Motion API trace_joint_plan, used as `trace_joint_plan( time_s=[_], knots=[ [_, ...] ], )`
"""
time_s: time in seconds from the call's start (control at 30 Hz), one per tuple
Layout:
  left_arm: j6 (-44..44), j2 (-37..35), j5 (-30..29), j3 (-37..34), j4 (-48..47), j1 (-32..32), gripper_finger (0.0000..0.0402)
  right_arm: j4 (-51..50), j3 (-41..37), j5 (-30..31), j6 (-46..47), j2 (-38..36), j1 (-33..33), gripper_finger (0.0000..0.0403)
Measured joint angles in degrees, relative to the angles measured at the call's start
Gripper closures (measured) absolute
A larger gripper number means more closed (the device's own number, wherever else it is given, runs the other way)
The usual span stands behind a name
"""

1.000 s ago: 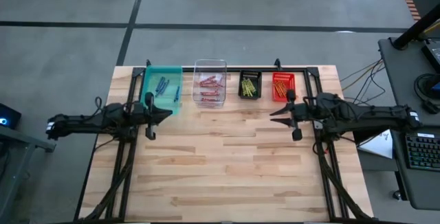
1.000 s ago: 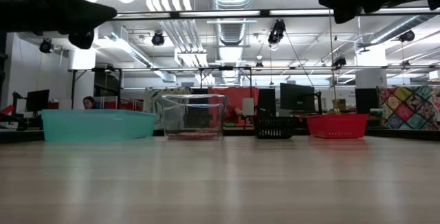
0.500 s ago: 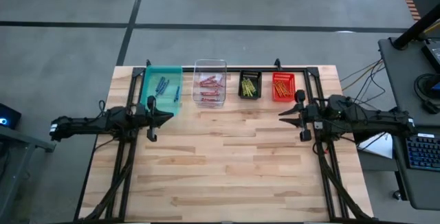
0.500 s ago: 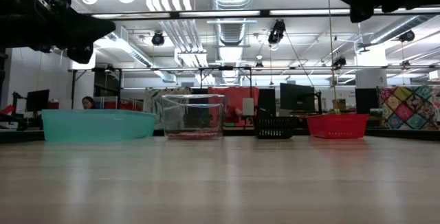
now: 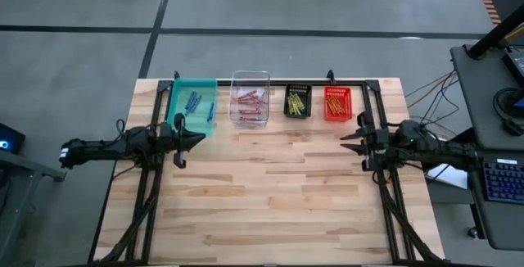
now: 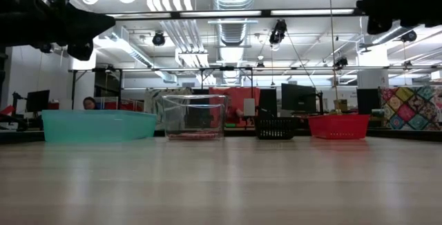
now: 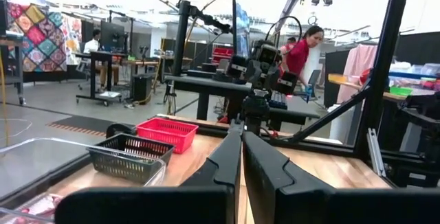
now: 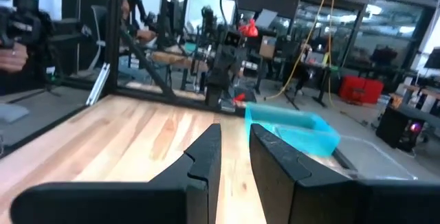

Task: Sort crayons
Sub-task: Return to Home Position

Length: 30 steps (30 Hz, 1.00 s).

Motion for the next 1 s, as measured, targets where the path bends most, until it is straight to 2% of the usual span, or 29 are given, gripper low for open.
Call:
trace_joint_plan(
  time_s=[0.33,0.6,0.73,1.0],
  knots=[
    [-0.4,0.4,0.0,0.0,-0.4,0.1,0.0401,10.6,-10.2,0.2,1.2,-0.5,0.0,0.0335],
    [-1.8,3.0,0.5,0.0,-1.6,0.1,0.0401,9.7,-10.3,0.3,1.1,-0.3,-0.1,0.0335],
    [-1.4,4.9,0.9,0.0,-7.9,0.1,0.0401,8.8,-10.3,0.5,-1.0,-0.3,-0.4,0.0335],
    [0.7,3.8,0.9,0.0,-2.4,0.2,0.0401,7.2,-10.3,10.1,1.2,0.5,-0.5,0.0335]
  ],
)
